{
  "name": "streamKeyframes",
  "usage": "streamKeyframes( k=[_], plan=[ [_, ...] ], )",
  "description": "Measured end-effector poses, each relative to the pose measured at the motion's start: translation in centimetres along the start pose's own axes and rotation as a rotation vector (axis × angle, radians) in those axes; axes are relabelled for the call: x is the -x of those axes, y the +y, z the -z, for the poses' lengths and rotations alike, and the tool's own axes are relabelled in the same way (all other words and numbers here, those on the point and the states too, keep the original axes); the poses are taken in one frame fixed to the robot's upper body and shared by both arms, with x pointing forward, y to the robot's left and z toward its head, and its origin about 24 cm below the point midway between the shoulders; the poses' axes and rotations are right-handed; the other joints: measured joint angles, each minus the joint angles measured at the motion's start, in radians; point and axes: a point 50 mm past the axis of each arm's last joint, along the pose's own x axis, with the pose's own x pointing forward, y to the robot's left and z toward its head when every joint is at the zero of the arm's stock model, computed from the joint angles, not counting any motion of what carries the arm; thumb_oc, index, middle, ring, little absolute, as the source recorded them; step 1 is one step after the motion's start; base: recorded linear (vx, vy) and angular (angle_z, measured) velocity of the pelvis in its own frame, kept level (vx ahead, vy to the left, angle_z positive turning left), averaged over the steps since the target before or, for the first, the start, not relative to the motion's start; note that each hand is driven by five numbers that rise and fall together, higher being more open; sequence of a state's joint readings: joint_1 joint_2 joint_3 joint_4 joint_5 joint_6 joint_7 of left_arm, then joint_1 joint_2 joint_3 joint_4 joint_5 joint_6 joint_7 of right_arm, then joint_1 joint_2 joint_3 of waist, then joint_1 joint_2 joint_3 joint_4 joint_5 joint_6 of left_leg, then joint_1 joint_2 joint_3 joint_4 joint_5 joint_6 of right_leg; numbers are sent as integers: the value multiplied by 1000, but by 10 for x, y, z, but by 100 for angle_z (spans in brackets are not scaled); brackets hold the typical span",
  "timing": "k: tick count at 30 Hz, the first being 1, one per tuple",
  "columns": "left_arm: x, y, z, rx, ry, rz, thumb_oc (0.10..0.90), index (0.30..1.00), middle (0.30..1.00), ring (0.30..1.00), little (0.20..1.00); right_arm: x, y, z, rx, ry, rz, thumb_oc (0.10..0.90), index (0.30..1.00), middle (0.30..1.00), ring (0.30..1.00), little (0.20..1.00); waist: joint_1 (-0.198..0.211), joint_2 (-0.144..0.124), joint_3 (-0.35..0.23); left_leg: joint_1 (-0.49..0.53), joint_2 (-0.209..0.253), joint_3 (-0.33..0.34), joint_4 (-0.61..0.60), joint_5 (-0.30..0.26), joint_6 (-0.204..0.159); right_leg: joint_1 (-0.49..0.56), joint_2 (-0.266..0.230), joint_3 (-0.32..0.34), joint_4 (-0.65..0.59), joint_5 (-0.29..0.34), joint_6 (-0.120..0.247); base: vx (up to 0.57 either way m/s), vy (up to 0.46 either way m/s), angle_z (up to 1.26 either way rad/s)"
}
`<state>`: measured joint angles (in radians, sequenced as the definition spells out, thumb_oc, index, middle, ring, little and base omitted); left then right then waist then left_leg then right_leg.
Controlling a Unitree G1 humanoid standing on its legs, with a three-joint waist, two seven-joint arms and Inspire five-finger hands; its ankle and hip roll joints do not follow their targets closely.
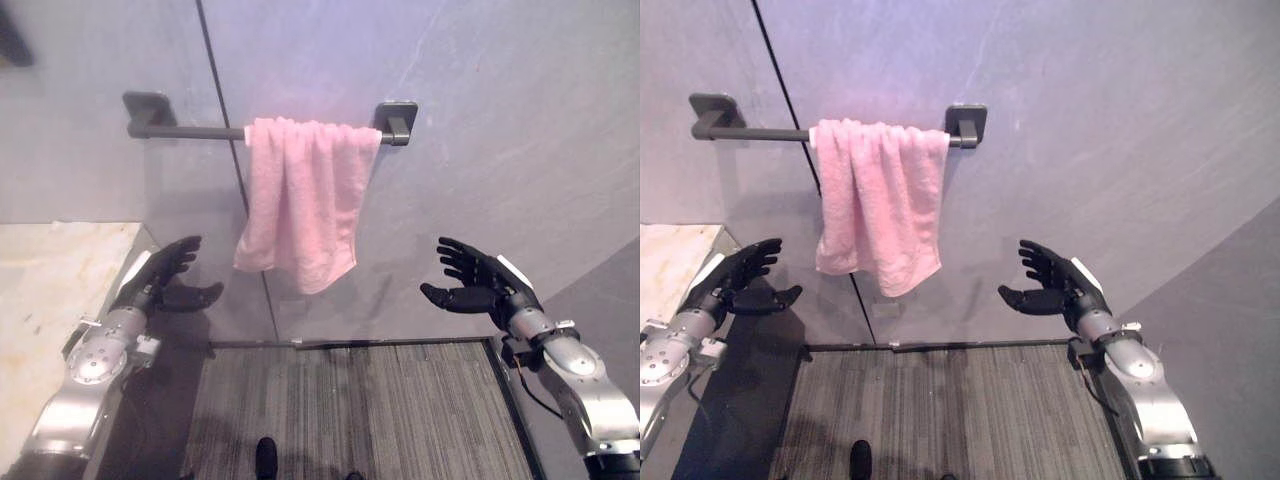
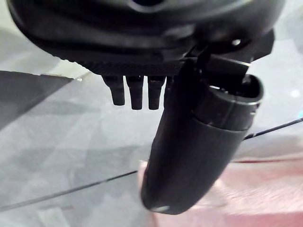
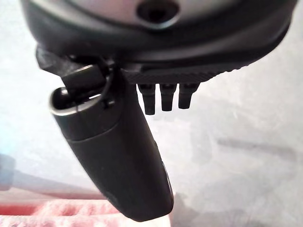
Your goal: Organize the bathroom.
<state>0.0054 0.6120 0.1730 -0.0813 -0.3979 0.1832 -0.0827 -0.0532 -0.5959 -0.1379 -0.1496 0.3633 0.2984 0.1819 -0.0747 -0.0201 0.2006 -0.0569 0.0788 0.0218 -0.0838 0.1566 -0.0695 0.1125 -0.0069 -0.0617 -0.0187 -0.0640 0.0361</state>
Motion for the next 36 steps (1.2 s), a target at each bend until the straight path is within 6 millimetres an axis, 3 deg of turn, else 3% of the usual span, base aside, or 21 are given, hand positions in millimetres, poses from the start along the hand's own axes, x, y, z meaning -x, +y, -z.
streamKeyframes(
  k=[1, 3, 8, 16, 21, 27, 33, 36],
  plan=[
    [-4, -6, -1, 135, 7, 26, 800, 900, 900, 900, 900, -5, 2, -7, -6, -24, -14, 800, 900, 900, 900, 900, 7, 0, 0, 1, 1, -1, 0, 0, 0, 1, 1, -2, 0, 0, 0, 0, 0, 0],
    [-7, -12, -1, 246, 31, 61, 800, 900, 900, 900, 900, -13, 8, -18, -31, -60, -44, 800, 900, 900, 900, 900, 12, 0, 0, 1, 1, -1, 0, 0, 0, 2, 1, -2, -1, 1, -1, 17, 5, 0],
    [-9, -19, 3, 417, 97, 106, 800, 900, 900, 900, 900, -25, 16, -39, -9, -111, -90, 800, 900, 900, 900, 900, 20, 0, 0, 2, 0, -1, 0, 1, 0, 4, -1, -4, -4, 2, 0, 7, 4, 1],
    [-8, -17, 27, 415, 250, 94, 800, 900, 900, 900, 900, -28, 14, -43, -8, -94, -70, 800, 900, 900, 900, 900, 19, 1, 0, 8, 1, 2, 0, 0, -1, 16, 0, -5, -17, 6, -2, 17, 2, 0],
    [-7, -8, 33, 271, 284, 94, 800, 900, 900, 900, 900, -27, 7, -47, 25, -89, -62, 800, 900, 900, 900, 900, 18, 3, -1, 8, 1, 3, 0, 0, -1, 18, 0, -4, -22, 10, -1, 6, 0, 0],
    [-17, 10, 3, 103, 181, 83, 800, 900, 900, 900, 900, -27, 6, -47, 8, -72, -74, 800, 900, 900, 900, 900, 20, 3, -1, 8, 1, 2, 0, 0, -1, 19, 0, -4, -22, 11, 0, 0, 0, 0],
    [-31, 16, -47, 12, 12, 112, 800, 900, 900, 900, 900, -27, 10, -45, -36, -44, -127, 800, 900, 900, 900, 900, 21, 3, -1, 8, -1, -1, 0, 0, 0, 21, 0, -6, -22, 11, 0, 0, 0, 0],
    [-33, 18, -52, -15, 3, 106, 800, 900, 900, 900, 900, -28, 13, -43, -37, -34, -135, 800, 900, 900, 900, 900, 20, 3, -1, 8, -1, -1, 0, 0, 0, 22, 0, -6, -24, 12, 0, 0, 0, 0]
  ],
)
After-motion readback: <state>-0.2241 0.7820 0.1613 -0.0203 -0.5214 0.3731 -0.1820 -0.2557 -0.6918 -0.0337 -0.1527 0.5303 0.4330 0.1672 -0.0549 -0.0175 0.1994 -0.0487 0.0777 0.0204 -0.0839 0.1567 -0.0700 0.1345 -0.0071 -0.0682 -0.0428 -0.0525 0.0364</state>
